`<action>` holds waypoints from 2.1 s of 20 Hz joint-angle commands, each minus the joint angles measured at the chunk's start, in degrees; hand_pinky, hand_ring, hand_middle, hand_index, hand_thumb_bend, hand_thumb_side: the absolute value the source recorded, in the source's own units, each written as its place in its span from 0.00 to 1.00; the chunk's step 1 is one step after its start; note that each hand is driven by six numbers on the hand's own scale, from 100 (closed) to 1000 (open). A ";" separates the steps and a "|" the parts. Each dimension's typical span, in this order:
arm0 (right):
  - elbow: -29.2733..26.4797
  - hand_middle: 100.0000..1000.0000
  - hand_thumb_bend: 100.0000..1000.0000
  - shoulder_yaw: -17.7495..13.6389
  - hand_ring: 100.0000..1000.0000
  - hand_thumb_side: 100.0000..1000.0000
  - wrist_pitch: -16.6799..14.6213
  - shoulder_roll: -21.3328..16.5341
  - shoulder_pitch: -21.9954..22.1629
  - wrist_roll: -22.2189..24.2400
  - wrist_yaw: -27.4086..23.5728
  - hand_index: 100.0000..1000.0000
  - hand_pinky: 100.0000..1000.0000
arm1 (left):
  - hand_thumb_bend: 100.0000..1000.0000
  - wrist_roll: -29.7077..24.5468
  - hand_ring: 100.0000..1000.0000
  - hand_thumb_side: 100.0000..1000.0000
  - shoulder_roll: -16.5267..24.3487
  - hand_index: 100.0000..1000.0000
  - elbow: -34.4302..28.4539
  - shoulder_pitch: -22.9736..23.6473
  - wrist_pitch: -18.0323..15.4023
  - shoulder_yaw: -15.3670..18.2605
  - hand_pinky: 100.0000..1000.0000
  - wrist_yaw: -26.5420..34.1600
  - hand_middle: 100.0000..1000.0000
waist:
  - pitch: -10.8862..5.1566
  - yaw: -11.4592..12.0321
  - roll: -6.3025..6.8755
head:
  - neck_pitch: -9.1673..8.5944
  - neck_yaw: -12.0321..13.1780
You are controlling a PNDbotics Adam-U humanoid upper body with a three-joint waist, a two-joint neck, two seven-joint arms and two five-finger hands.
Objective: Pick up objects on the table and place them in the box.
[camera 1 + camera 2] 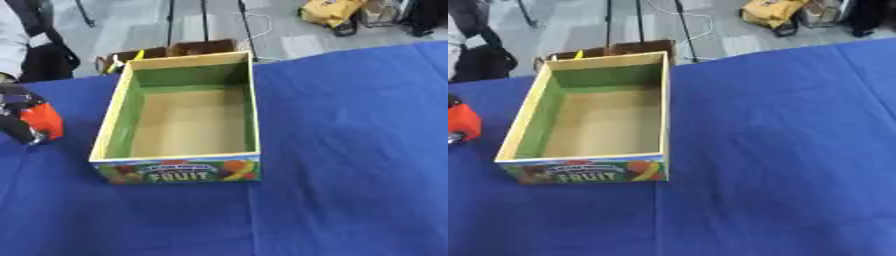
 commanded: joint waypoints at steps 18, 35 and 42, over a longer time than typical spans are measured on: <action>-0.82 0.64 0.20 -0.91 0.65 1.00 0.11 -0.44 0.22 -0.64 -0.31 0.78 0.70 | 0.00 8.49 0.51 0.27 0.62 0.44 -1.37 -2.65 0.81 -0.01 0.44 -2.31 0.40 | -4.20 0.87 -0.21 | 2.01 -0.89; -0.82 0.64 0.19 -1.00 0.65 1.00 0.16 -0.20 0.76 -0.65 -0.28 0.78 0.70 | 0.00 6.43 0.50 0.24 -1.13 0.41 -19.11 -4.85 0.05 -7.59 0.41 2.12 0.38 | -6.11 2.00 -0.61 | 3.45 -3.01; -0.82 0.64 0.19 -0.83 0.65 1.00 0.20 0.33 1.18 -0.42 -0.37 0.78 0.70 | 0.00 3.99 0.51 0.23 -4.57 0.42 -26.09 -5.86 1.18 -12.26 0.41 2.09 0.39 | -7.88 2.78 -0.90 | 4.87 -4.54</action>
